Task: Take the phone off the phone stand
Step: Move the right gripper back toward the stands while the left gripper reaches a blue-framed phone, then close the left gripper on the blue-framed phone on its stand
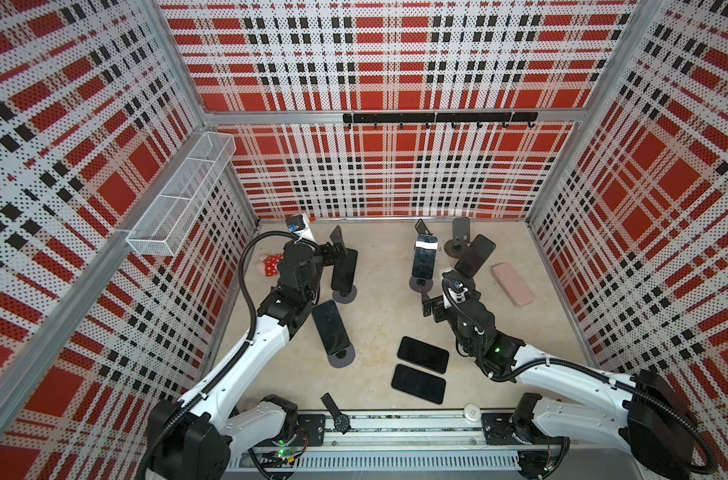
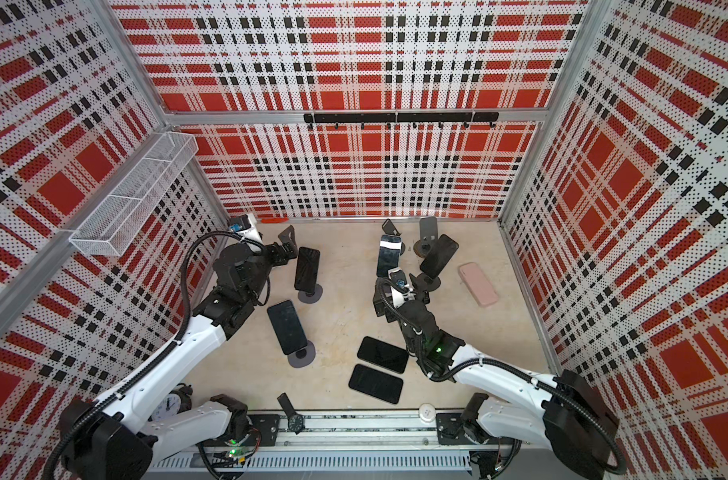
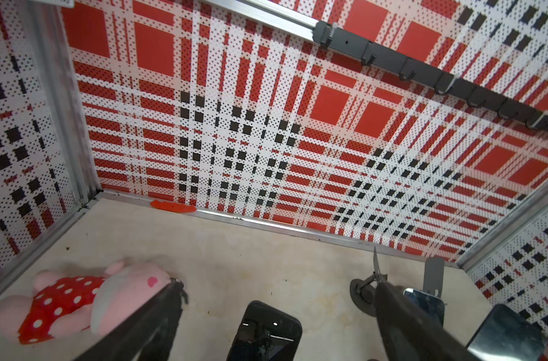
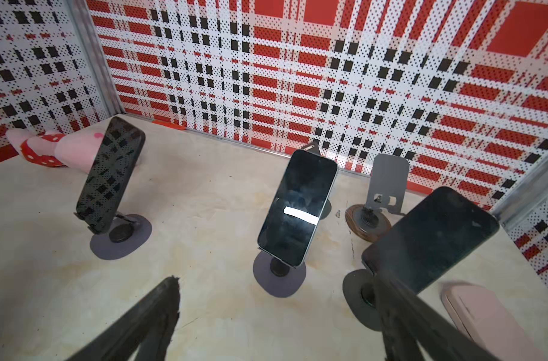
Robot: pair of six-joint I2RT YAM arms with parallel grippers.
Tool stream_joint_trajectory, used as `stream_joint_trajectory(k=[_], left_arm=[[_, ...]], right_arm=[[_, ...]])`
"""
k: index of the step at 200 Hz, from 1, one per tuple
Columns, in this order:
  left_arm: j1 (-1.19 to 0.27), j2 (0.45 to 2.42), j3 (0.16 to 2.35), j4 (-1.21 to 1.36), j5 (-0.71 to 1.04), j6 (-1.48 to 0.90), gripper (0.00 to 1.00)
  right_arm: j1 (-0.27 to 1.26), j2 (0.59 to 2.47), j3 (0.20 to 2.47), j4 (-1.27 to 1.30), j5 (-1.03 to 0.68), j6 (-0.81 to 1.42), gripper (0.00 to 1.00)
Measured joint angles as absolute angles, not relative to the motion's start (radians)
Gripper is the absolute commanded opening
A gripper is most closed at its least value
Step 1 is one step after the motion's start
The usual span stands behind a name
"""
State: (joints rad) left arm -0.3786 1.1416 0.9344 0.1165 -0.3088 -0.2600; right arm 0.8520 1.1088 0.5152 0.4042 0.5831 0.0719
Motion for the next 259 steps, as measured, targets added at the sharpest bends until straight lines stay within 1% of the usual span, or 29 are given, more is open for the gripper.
stream_joint_trajectory(k=[41,85,118,157,192,224,259], left_arm=[[-0.369,1.177,0.971,0.033,-0.246,-0.216,0.98],[-0.317,1.238,1.148,-0.290,-0.270,-0.313,0.98],[-0.293,1.232,1.173,-0.509,-0.297,-0.457,0.98],[-0.375,1.184,1.142,-0.710,-0.328,-0.627,0.98],[-0.427,1.136,1.140,-0.842,-0.372,-0.729,0.98],[-0.479,1.104,1.121,-0.902,-0.415,-0.790,0.98],[-0.529,1.126,1.065,-0.928,-0.435,-0.827,0.98]], right_arm=[[0.850,1.120,0.446,0.477,0.565,0.102,1.00],[0.850,1.177,0.437,0.516,0.530,0.130,1.00],[0.850,1.185,0.434,0.536,0.527,0.132,1.00],[0.850,1.189,0.433,0.540,0.531,0.132,1.00],[0.850,1.207,0.433,0.545,0.535,0.132,1.00],[0.850,1.223,0.433,0.545,0.535,0.132,1.00],[0.850,1.225,0.433,0.545,0.537,0.132,1.00]])
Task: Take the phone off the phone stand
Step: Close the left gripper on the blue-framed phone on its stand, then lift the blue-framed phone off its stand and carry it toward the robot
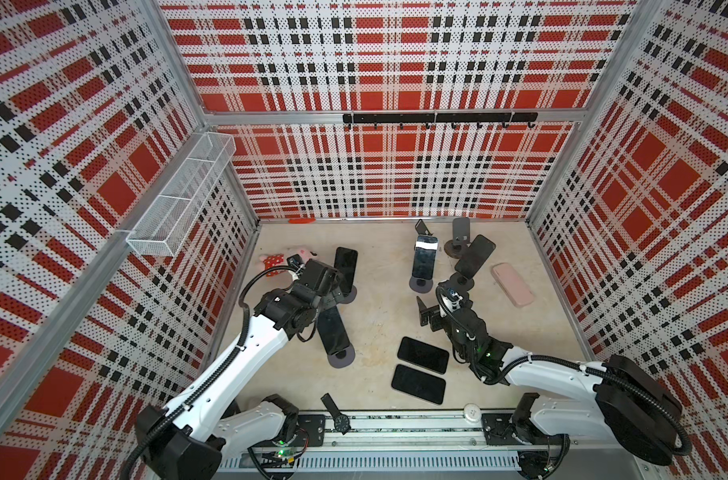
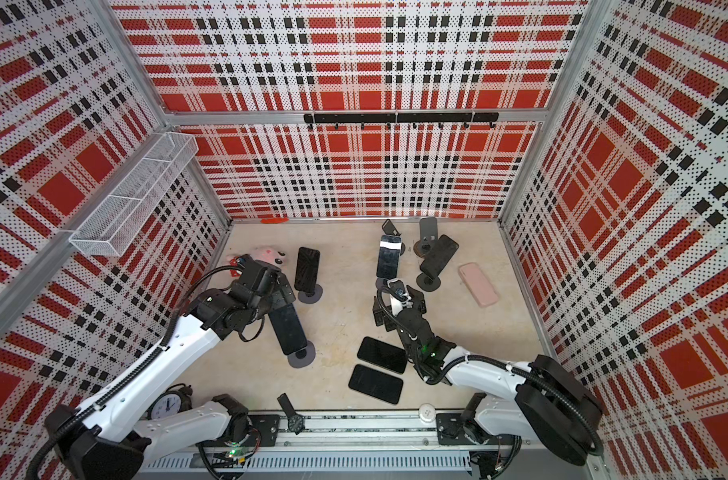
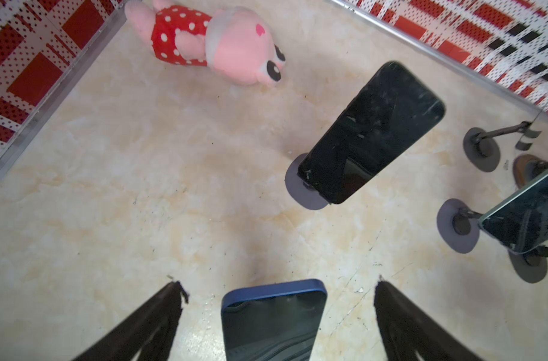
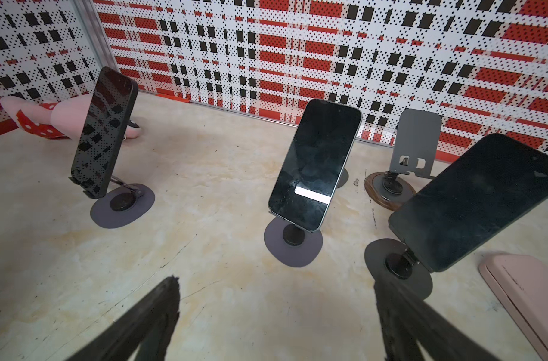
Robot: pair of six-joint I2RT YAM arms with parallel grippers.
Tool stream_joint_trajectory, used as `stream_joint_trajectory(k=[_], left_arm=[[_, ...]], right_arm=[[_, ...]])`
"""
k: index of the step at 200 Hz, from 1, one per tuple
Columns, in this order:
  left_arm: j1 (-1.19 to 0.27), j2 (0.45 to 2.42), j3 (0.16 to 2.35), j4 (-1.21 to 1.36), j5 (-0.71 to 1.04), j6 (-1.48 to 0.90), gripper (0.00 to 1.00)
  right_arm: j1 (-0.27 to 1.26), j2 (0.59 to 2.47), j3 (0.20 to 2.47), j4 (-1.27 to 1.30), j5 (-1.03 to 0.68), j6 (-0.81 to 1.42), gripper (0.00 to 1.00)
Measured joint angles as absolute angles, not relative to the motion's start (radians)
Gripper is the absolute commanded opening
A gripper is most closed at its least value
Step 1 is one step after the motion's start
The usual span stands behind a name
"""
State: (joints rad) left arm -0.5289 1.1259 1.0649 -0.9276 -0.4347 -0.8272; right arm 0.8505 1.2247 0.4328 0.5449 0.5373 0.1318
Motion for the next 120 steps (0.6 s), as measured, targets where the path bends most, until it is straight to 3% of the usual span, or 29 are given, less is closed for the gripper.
stream_joint_trajectory(k=[120], left_arm=[[-0.623,1.215,0.977,-0.913,-0.465,-0.878,0.99]], right_arm=[[0.850,1.230,0.433,0.545,0.548,0.123,1.00]])
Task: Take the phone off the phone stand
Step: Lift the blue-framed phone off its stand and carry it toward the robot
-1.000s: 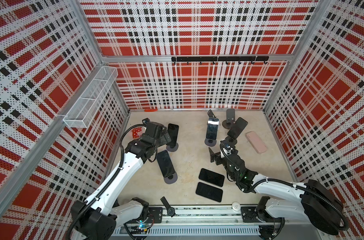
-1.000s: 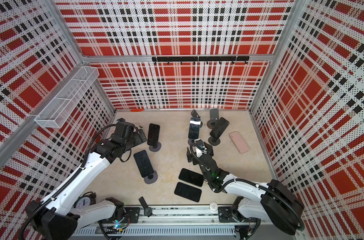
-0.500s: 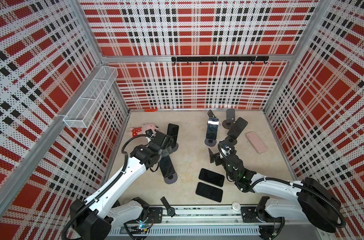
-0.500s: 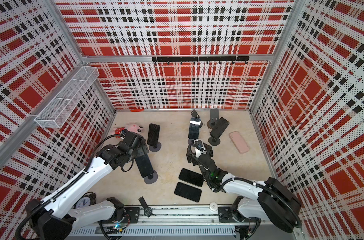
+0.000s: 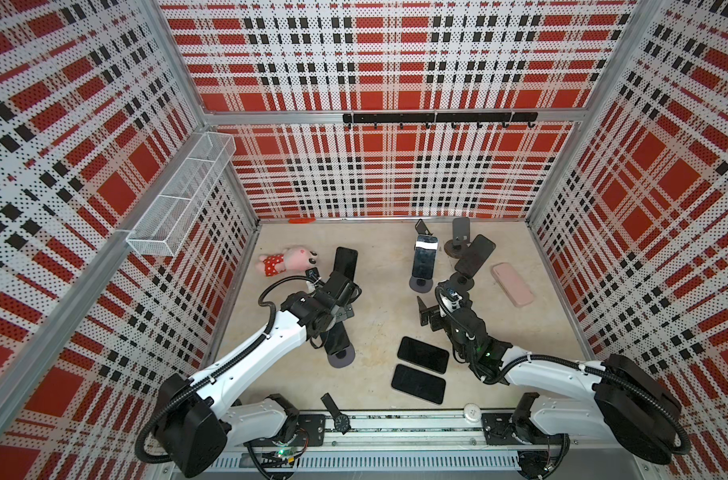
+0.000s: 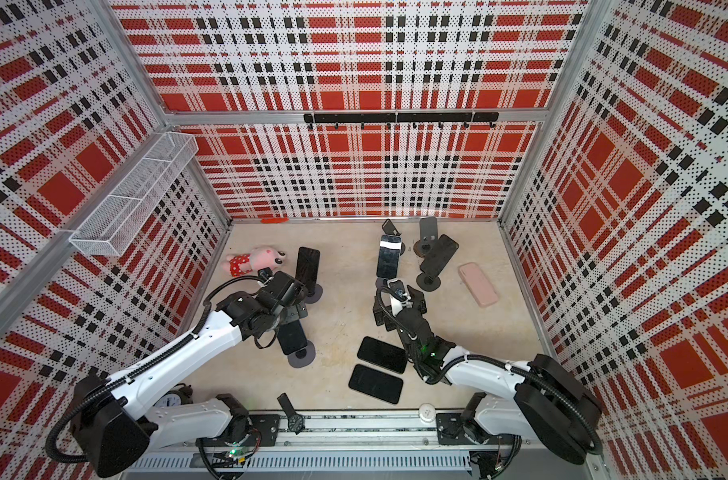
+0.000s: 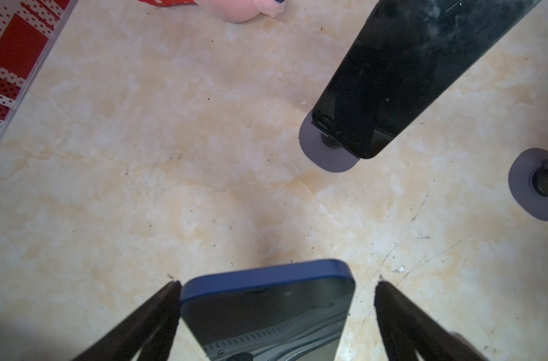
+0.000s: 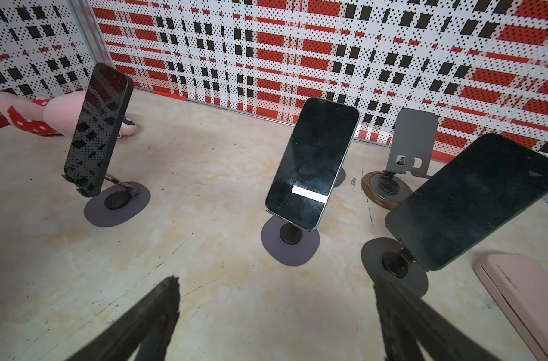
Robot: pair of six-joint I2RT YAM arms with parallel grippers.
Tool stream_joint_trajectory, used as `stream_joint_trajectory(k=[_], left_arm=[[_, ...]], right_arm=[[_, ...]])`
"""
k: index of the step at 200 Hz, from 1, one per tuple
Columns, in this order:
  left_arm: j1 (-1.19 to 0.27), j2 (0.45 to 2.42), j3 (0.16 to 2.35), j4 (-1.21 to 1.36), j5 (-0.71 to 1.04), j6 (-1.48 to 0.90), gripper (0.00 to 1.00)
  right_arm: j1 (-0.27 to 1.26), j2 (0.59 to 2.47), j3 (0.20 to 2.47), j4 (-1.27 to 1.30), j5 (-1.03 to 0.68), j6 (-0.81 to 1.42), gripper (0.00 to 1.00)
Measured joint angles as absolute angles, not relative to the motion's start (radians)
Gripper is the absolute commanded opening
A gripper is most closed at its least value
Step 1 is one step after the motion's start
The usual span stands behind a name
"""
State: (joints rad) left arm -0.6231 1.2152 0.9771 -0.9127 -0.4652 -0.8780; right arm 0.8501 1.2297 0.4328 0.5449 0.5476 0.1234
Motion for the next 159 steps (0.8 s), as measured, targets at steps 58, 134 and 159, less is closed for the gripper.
stream_joint_trajectory(k=[58,134,159], left_arm=[[-0.630,1.203,0.932,-0.898,-0.479,-0.894,0.82],[-0.635,1.202,0.932,-0.891,-0.480,-0.886,0.74],[-0.636,1.202,0.935,-0.891,-0.479,-0.875,0.72]], right_arm=[[0.850,1.230,0.433,0.545,0.548,0.124,1.00],[0.850,1.234,0.433,0.545,0.556,0.124,1.00],[0.850,1.240,0.433,0.545,0.558,0.124,1.00]])
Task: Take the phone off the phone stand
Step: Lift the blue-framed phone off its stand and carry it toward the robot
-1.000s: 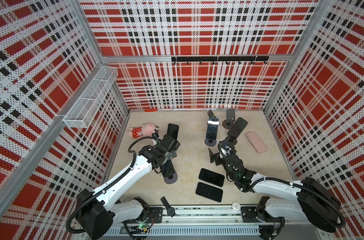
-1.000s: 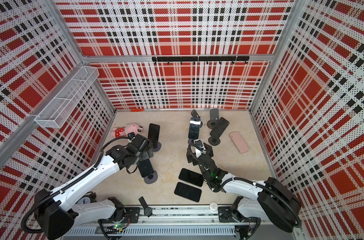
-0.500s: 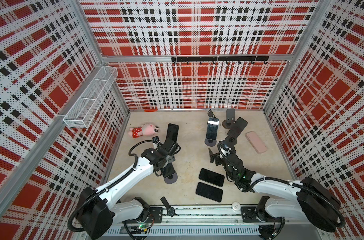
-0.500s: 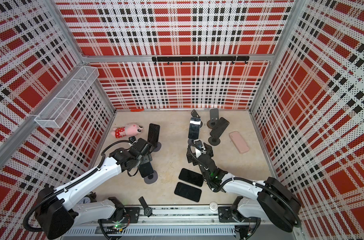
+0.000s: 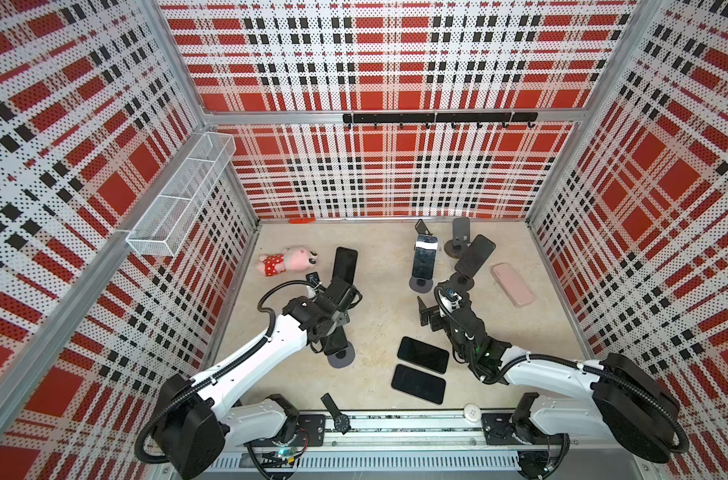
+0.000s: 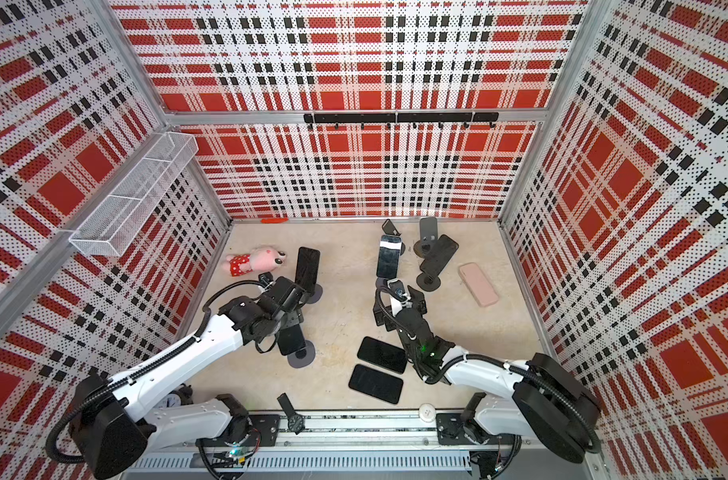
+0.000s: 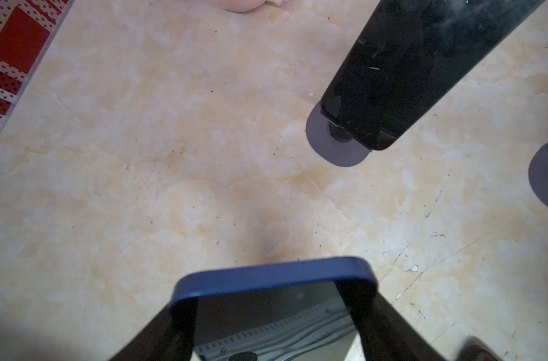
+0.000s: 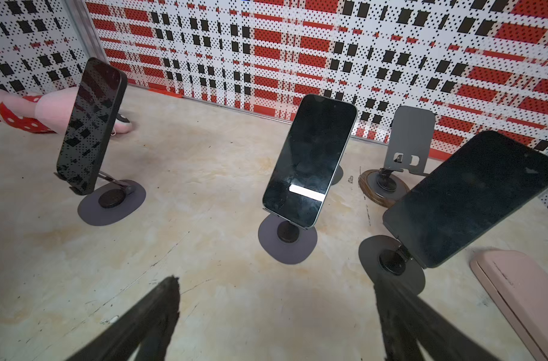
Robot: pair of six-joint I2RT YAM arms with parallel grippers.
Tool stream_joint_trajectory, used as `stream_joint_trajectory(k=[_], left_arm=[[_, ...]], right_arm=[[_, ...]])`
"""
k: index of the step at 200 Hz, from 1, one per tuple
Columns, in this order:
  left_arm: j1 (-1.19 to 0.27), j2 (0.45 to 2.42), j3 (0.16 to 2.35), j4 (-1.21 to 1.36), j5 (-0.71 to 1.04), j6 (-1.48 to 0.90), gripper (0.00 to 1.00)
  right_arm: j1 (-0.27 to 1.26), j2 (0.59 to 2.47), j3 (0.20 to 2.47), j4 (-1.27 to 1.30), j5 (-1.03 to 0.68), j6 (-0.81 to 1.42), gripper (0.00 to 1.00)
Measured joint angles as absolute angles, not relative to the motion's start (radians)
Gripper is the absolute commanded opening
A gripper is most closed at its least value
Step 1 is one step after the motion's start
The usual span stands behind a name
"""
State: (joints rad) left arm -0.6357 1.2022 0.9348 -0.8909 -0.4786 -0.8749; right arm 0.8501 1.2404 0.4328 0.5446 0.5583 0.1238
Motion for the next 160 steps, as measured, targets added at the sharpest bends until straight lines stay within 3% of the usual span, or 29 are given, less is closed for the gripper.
stream_joint_trajectory(k=[160], left_arm=[[-0.680,1.240,1.159,-0.955,-0.403,-0.762,0.64]], right_arm=[[0.850,1.246,0.433,0.546,0.570,0.124,1.00]])
